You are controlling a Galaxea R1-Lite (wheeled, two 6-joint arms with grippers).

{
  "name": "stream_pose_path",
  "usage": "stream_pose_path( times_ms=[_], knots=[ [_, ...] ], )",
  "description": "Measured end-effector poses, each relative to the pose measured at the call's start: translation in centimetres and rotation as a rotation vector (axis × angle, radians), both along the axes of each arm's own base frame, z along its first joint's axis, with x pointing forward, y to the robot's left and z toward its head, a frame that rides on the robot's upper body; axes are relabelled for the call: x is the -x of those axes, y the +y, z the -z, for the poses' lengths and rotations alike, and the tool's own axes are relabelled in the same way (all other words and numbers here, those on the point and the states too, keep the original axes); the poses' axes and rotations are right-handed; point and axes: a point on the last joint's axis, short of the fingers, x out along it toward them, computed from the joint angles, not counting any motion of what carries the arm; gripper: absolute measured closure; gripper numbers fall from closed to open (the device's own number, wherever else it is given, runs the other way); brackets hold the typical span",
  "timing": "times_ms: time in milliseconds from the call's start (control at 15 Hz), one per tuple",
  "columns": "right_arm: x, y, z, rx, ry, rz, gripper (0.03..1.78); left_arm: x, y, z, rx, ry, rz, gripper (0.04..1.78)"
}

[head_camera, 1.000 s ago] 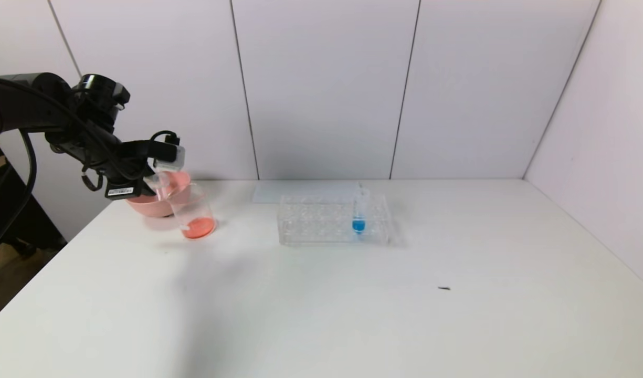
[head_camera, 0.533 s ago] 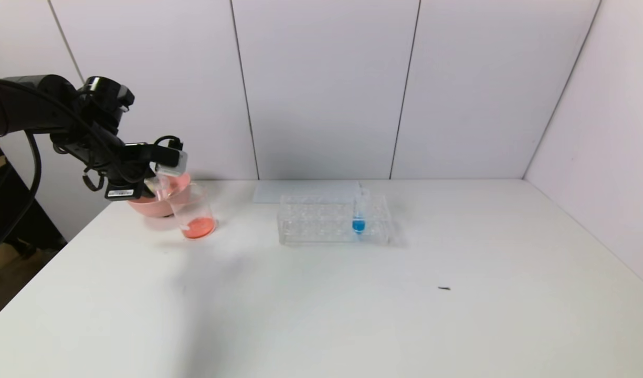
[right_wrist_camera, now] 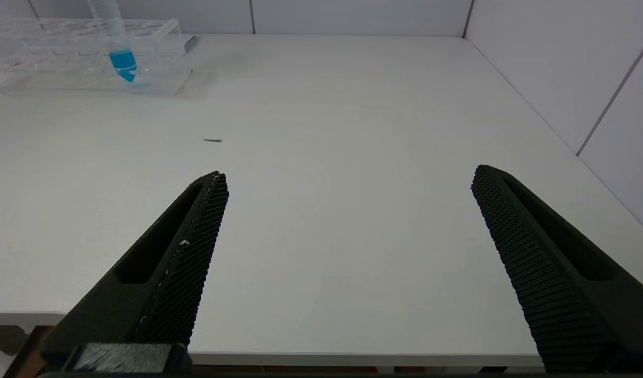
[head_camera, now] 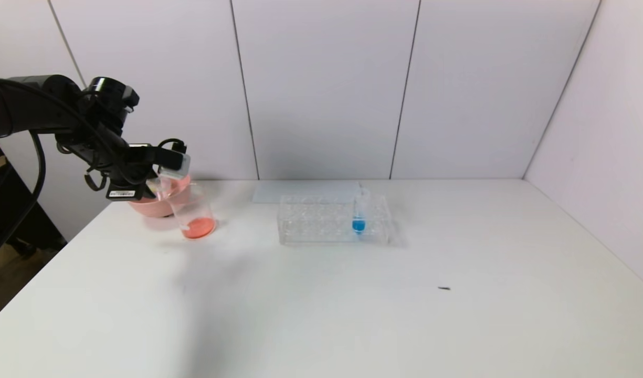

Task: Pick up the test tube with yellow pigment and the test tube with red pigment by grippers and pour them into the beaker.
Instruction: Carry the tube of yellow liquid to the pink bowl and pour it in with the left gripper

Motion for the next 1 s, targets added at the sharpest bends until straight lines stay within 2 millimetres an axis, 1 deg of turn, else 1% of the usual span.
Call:
stream_pose_path(
  times_ms=[467, 1000],
  knots=[
    [0.00, 0.00, 0.00, 0.000, 0.000, 0.000, 0.11, 0.12, -0.05, -0.01, -0.082, 0.014, 0.026, 1.37],
    [0.00, 0.00, -0.01, 0.000, 0.000, 0.000, 0.11, 0.03, -0.85, -0.09, -0.135, 0.008, 0.017, 1.37]
  ],
)
